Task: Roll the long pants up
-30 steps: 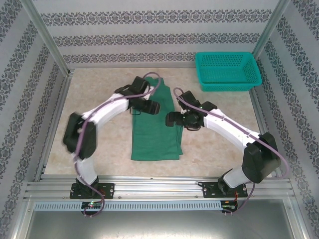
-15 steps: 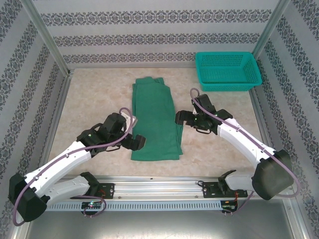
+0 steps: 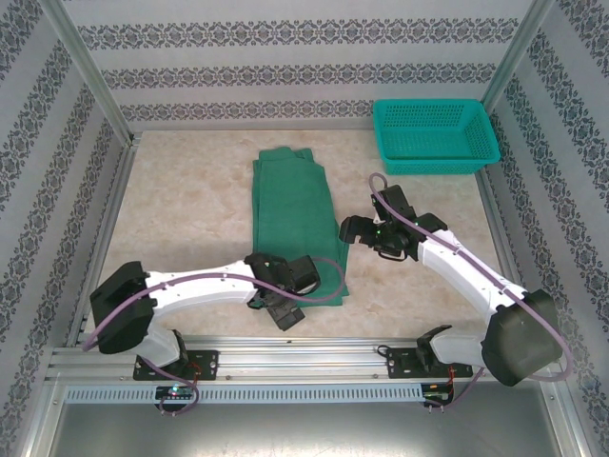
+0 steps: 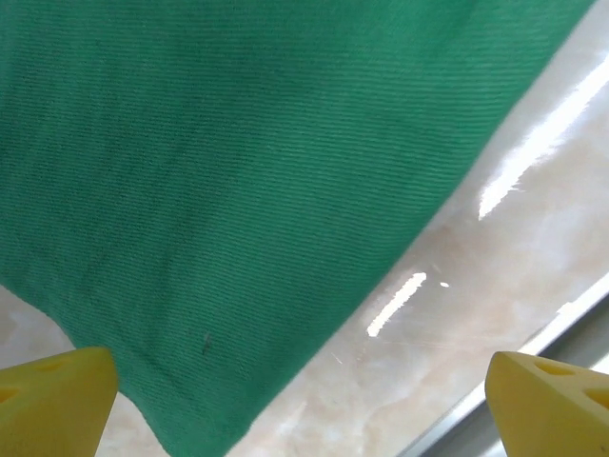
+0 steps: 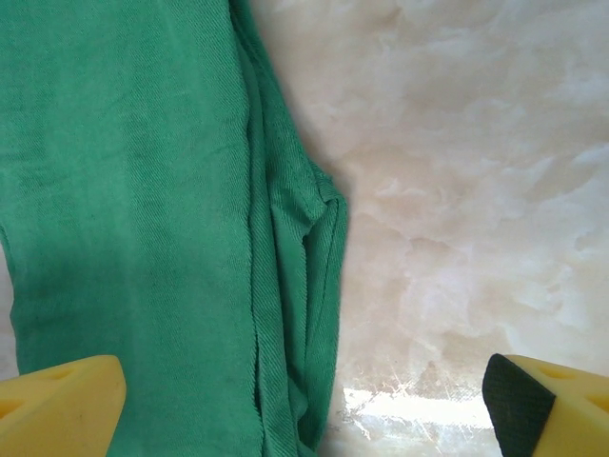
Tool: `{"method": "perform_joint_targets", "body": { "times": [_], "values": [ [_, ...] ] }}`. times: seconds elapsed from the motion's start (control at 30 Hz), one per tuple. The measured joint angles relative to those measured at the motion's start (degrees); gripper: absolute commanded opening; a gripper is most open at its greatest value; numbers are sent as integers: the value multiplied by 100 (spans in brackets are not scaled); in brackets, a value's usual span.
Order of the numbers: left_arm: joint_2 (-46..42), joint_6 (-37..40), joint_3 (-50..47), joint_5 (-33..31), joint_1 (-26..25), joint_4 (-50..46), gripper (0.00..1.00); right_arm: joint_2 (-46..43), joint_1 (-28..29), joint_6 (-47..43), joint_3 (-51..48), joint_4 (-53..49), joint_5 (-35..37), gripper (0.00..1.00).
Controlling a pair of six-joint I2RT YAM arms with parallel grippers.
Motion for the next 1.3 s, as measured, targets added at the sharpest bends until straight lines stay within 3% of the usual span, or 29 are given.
{"method": "perform_joint_targets", "body": {
  "times": [0.23,0.3,0.47,0.6,0.9,0.97,1.03,1.07,1.3],
  "values": [
    [879,275,114,-568,2,52,95,-13,-76,0,0,4,-66,98],
    [1058,308,118,-605,7,63,85,-17,-76,0,-2,4,-72,98],
    [1143,442,188,-634,66,131,41,-22,-76,2,-68,26,-105,98],
    [1145,564,389,-527,107,79,33,-22,-87,20,-168,24,-105,98],
    [1196,713,2004,431,107,-778,38,-291,-422,17,-223,-87,-48,98],
    [1252,754,2310,535,107,-929,55,-498,-498,13,-291,-98,-39,98],
    [1257,793,2330,525,107,-986,87,-634,-546,13,-341,-149,-44,98],
    [1255,785,2264,509,107,-1012,89,-660,-562,11,-361,-155,-42,98],
    [1217,778,1250,450,120,-988,85,-636,-564,13,-439,-153,-63,98]
  ]
}}
